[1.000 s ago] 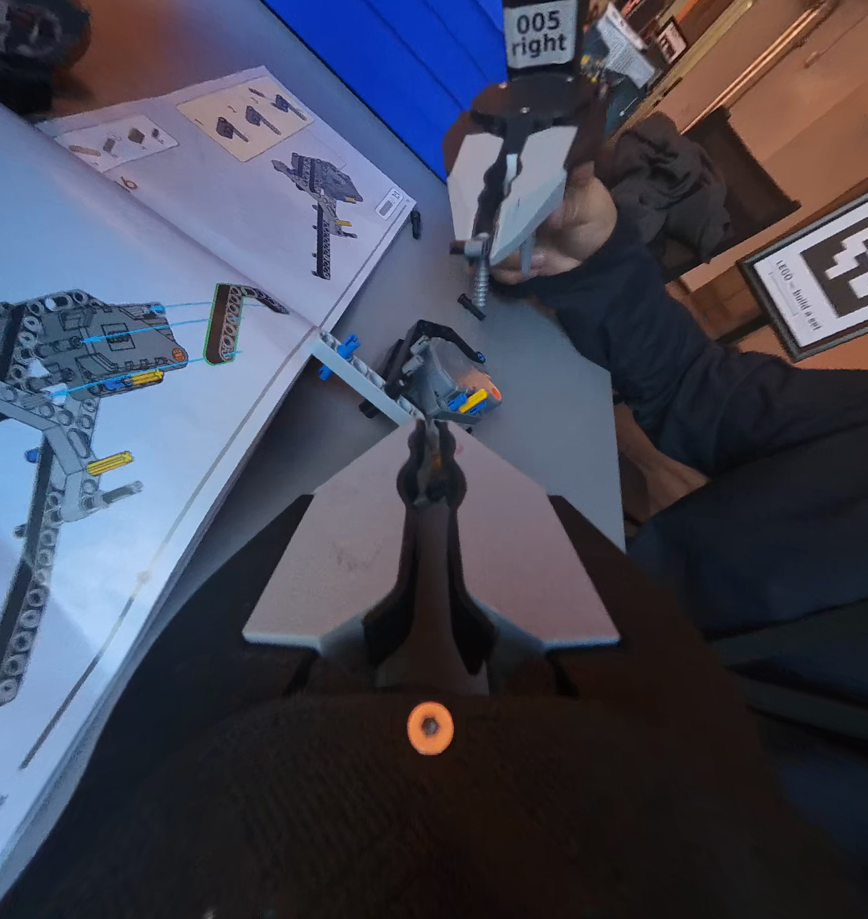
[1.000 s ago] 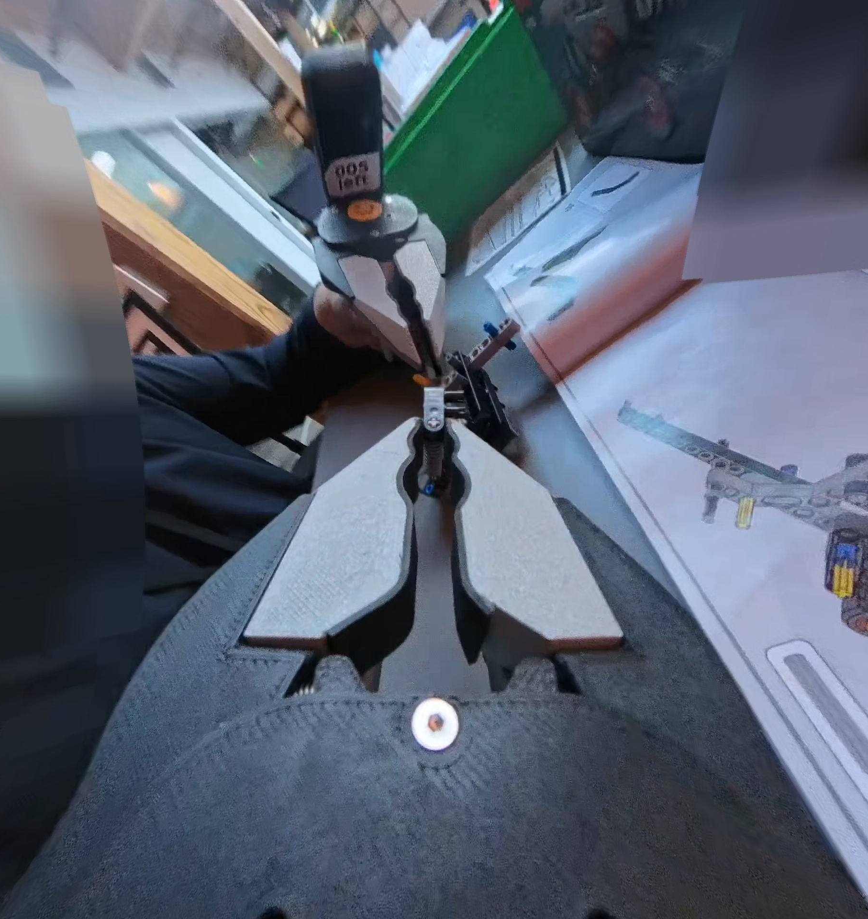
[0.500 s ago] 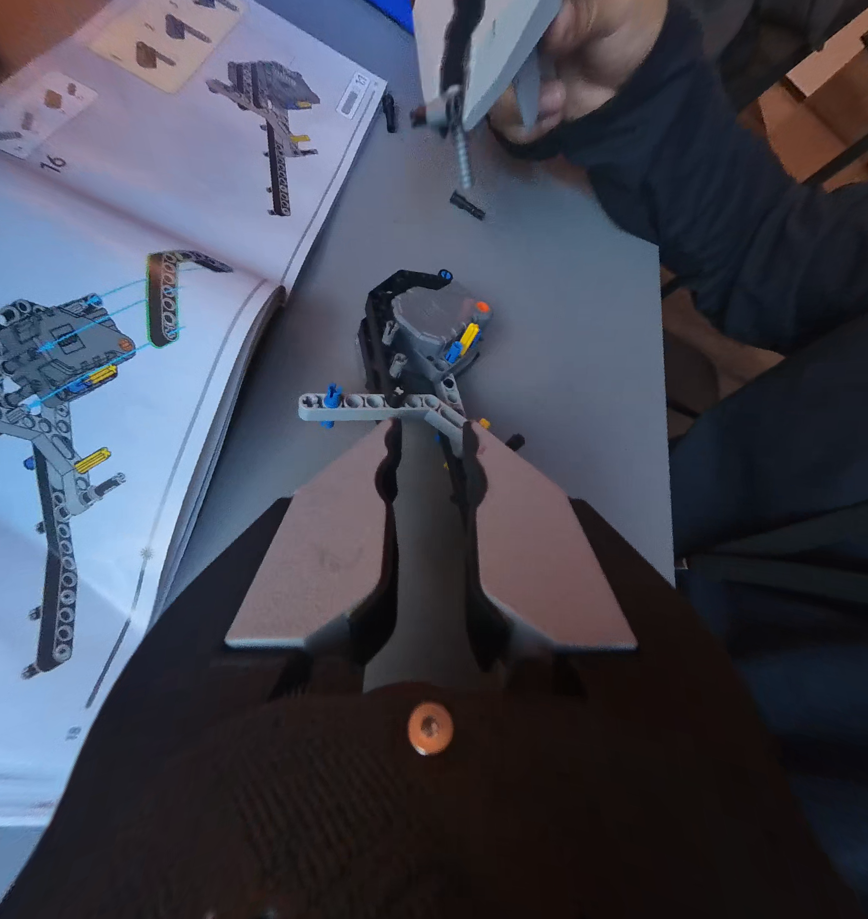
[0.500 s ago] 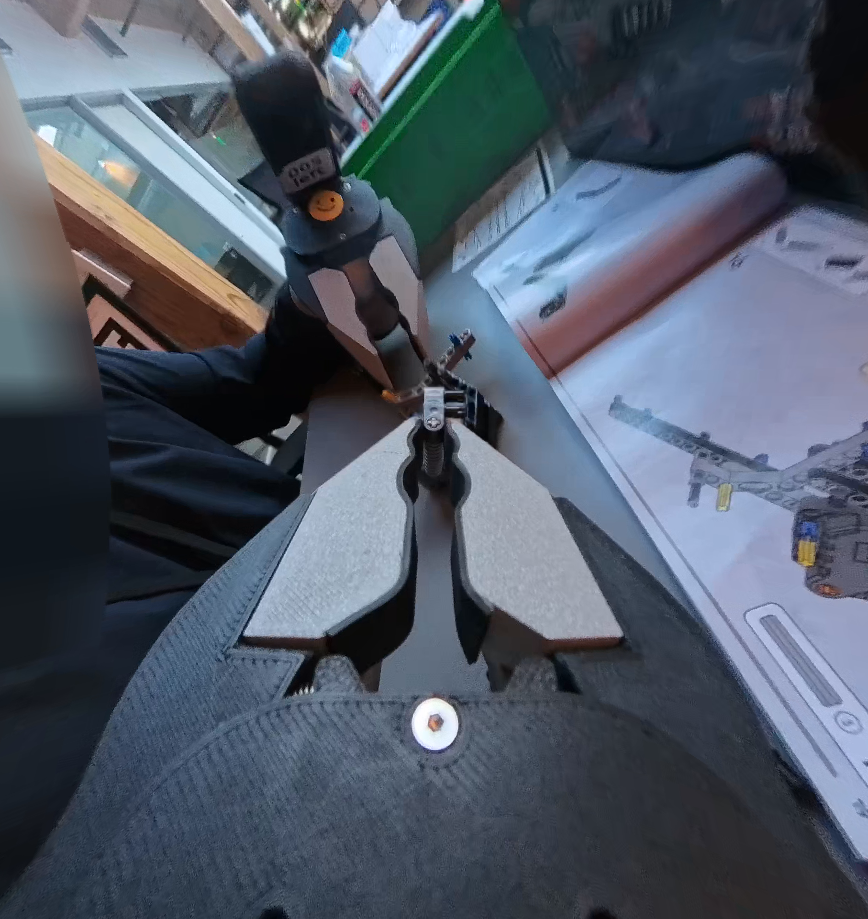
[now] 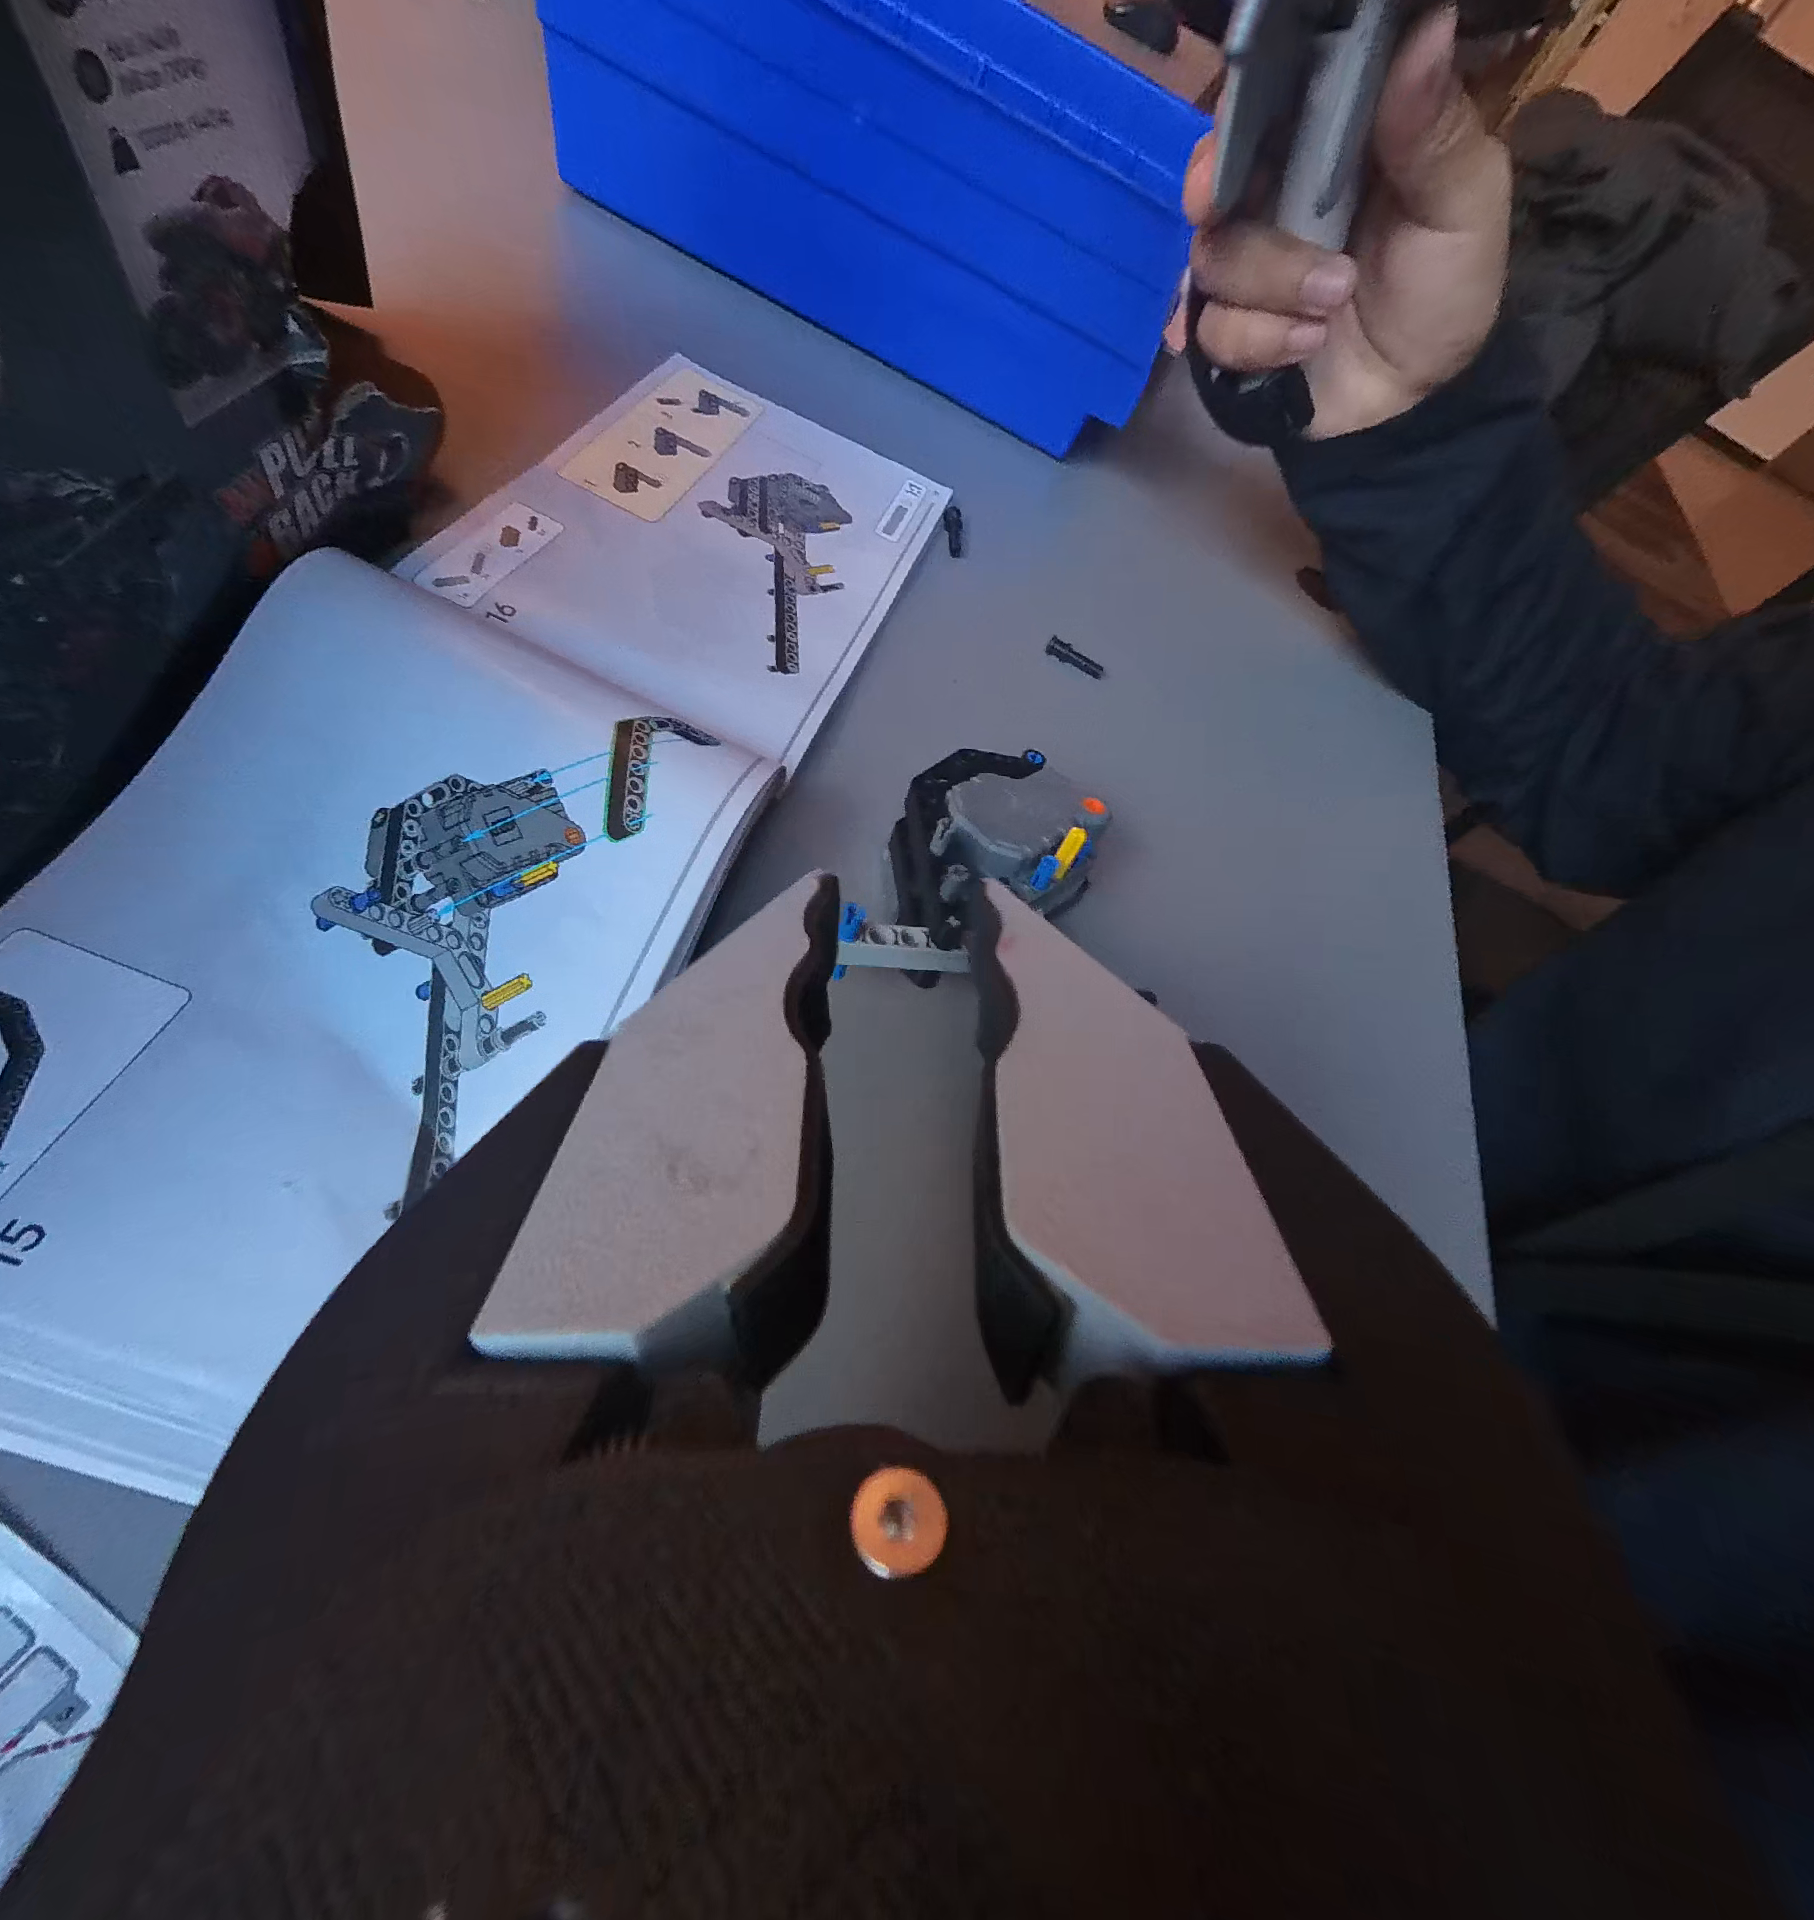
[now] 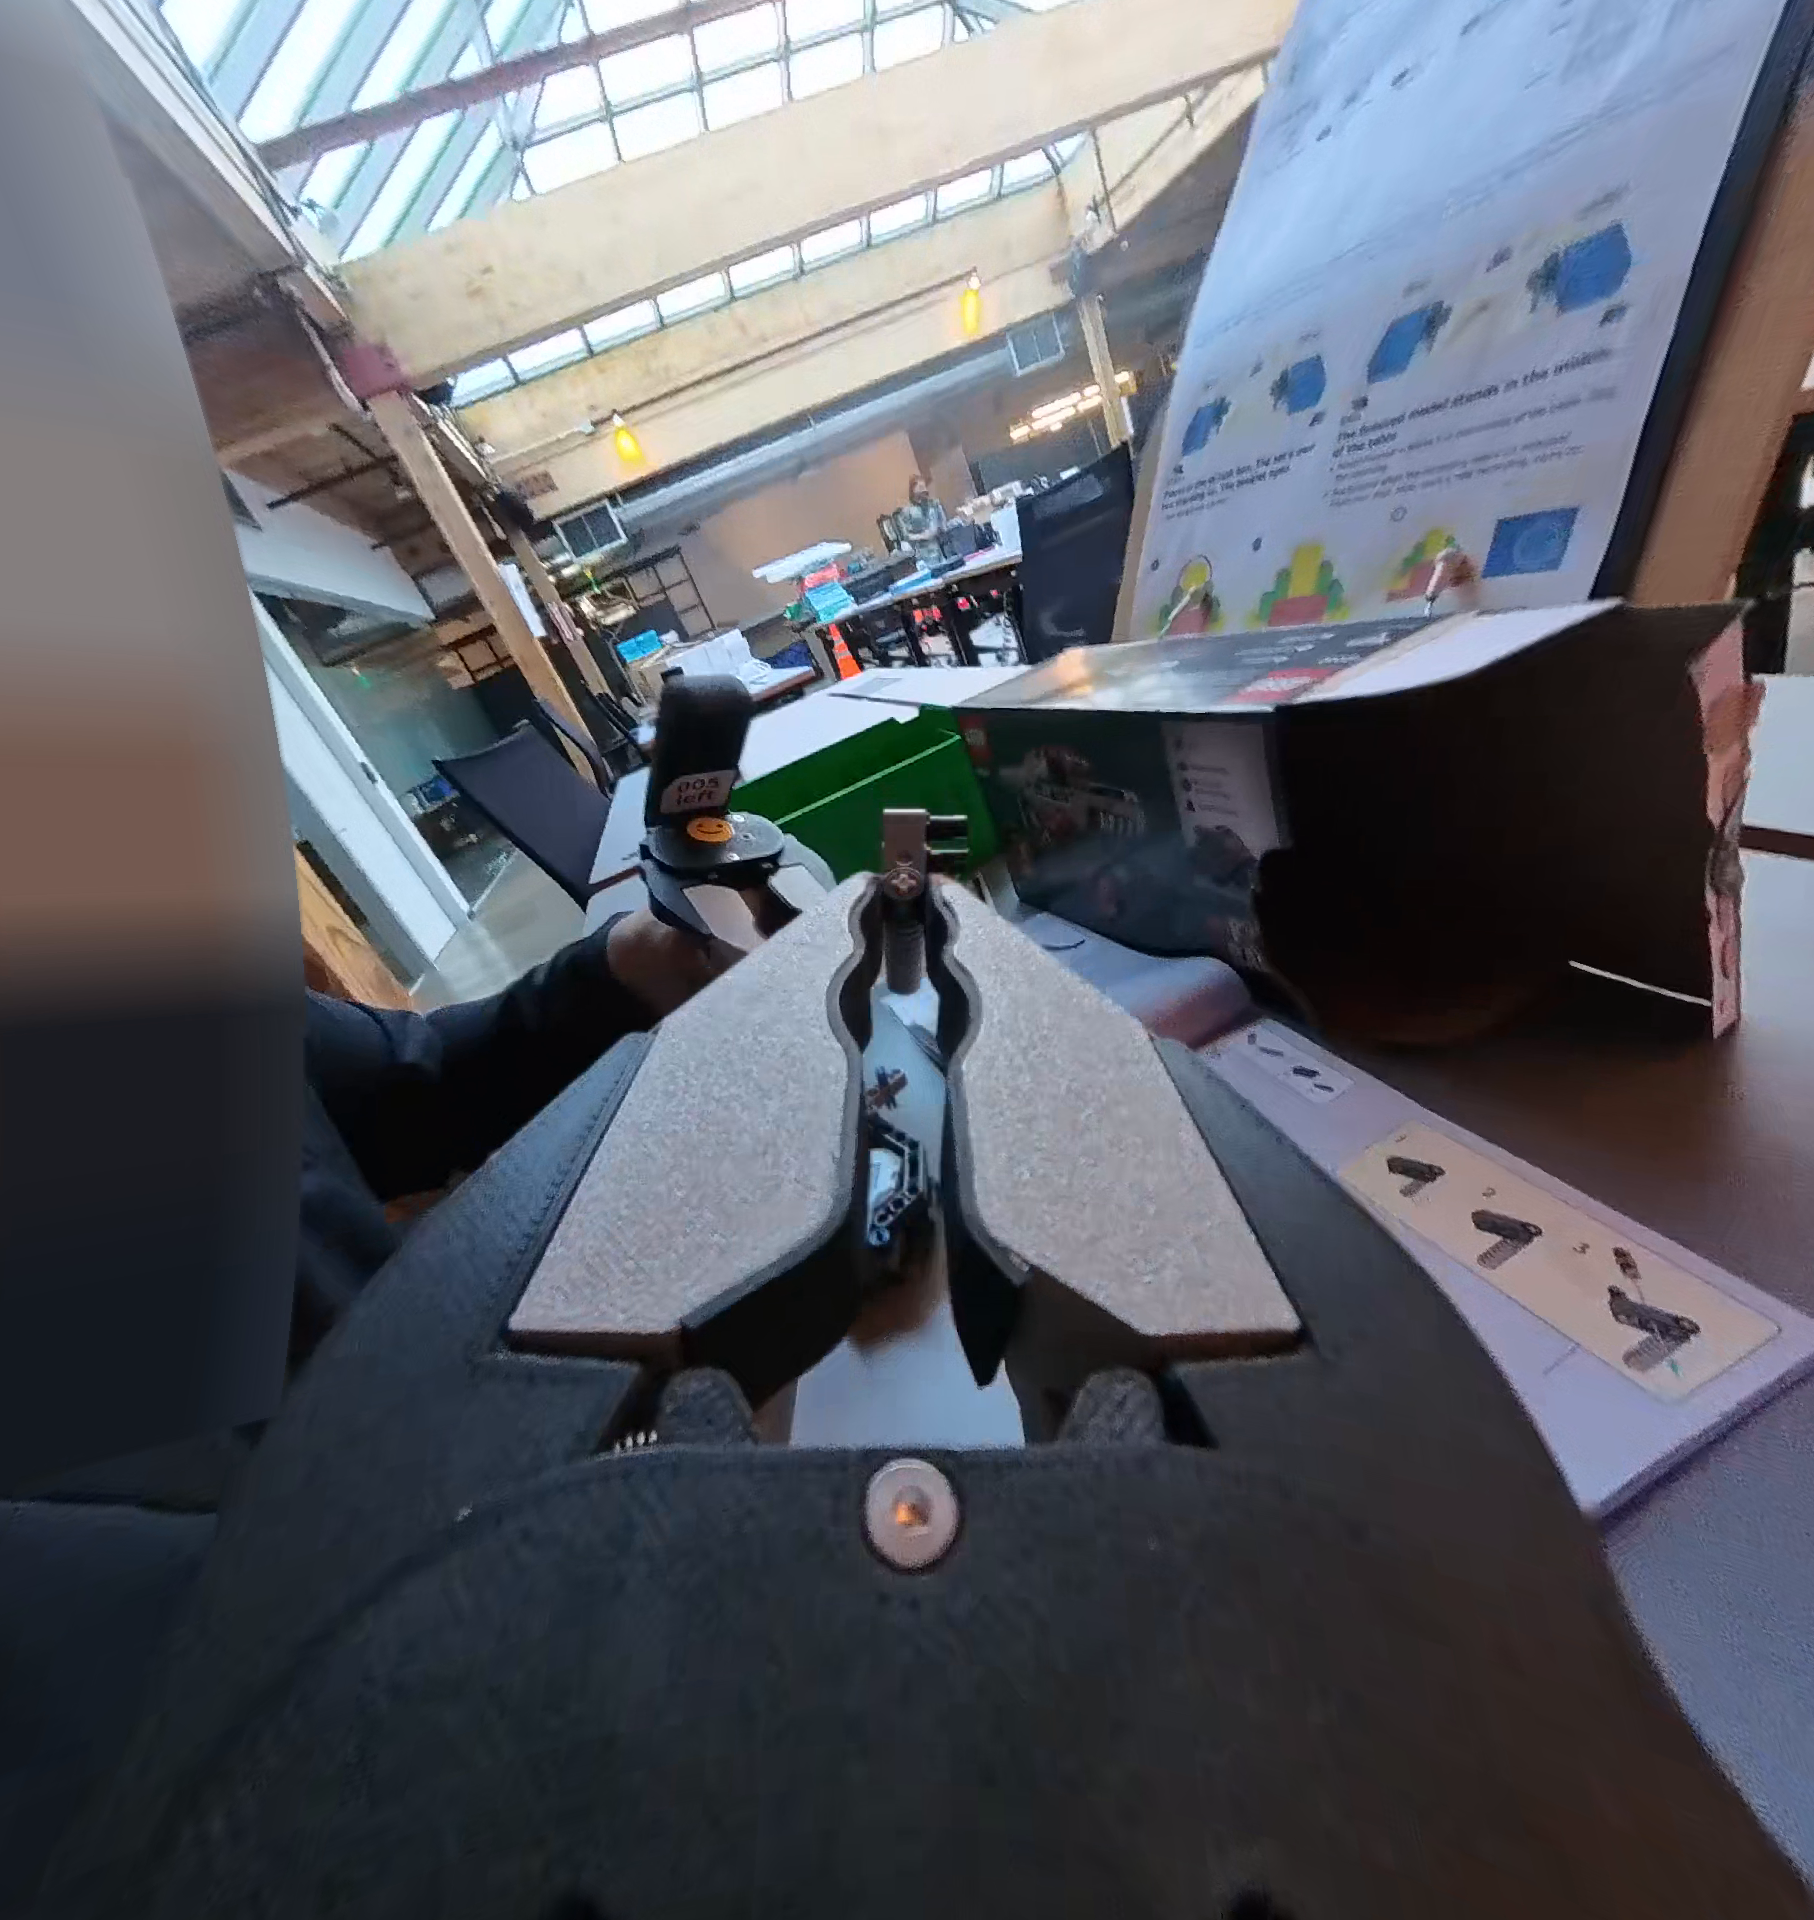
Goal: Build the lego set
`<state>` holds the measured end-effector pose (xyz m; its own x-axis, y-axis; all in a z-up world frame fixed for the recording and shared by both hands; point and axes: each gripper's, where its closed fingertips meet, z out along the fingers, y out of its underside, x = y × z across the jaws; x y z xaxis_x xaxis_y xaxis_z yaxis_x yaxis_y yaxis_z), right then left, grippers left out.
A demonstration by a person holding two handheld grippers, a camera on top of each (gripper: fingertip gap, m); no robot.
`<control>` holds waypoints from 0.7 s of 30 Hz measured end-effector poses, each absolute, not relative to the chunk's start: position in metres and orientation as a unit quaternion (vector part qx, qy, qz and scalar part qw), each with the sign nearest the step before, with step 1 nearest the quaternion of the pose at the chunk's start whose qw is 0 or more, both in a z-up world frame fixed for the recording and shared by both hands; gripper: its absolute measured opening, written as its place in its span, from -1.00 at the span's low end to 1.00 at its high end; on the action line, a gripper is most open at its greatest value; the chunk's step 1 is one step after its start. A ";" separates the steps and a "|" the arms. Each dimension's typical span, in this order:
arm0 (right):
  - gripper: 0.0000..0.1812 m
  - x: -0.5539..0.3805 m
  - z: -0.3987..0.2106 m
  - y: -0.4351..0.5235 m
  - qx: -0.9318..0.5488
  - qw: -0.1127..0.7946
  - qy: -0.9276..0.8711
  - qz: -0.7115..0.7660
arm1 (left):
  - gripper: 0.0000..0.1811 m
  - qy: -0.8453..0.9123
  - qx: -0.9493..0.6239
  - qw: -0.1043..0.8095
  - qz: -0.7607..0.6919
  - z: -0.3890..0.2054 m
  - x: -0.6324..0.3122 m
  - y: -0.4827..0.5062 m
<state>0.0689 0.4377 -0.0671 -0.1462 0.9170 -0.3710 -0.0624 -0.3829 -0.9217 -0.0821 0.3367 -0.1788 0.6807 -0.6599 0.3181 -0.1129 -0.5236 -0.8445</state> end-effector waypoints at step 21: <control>-0.96 0.037 -0.113 0.418 -0.562 0.303 -0.444 0.628 | -0.75 0.235 -0.819 0.424 -0.307 -0.187 -0.084 0.339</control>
<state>0.0365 0.4183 -0.1133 -0.1848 0.8801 -0.4374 0.1189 -0.4218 -0.8989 -0.0841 0.3386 -0.1873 0.7007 -0.6454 0.3041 -0.1241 -0.5299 -0.8389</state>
